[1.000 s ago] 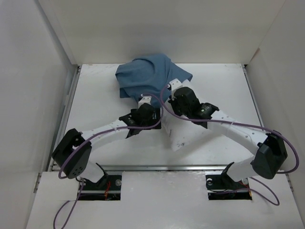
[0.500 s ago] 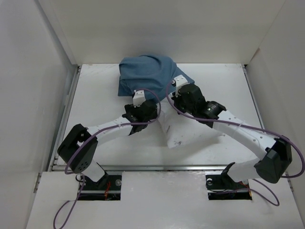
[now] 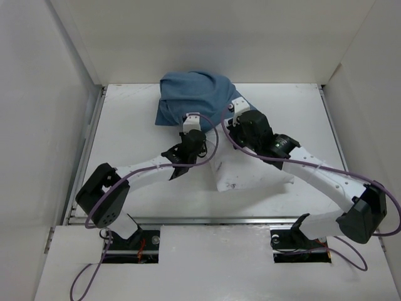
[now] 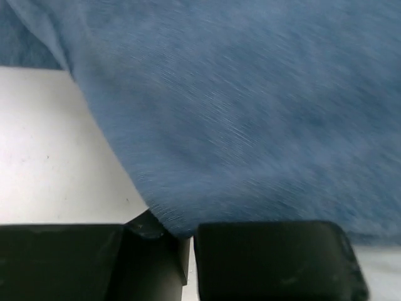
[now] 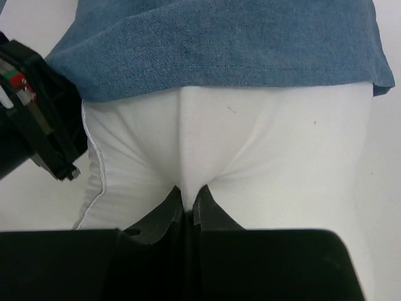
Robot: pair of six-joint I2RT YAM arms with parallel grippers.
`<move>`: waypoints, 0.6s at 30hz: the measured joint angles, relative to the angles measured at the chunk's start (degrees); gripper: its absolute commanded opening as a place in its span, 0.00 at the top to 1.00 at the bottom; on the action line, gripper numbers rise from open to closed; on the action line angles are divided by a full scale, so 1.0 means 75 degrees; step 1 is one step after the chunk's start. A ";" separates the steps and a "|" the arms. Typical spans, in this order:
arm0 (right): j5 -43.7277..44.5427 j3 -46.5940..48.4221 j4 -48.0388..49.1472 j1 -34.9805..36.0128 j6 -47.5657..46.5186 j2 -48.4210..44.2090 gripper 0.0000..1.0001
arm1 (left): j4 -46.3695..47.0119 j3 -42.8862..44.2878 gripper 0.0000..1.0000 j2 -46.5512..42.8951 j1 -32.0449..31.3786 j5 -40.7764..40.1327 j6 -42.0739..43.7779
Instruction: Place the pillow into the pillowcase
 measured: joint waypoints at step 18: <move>0.0889 -0.2387 1.0762 0.0003 0.1011 0.2457 1.00 | -0.2763 0.1008 1.00 -0.2652 -0.0729 0.1912 0.0755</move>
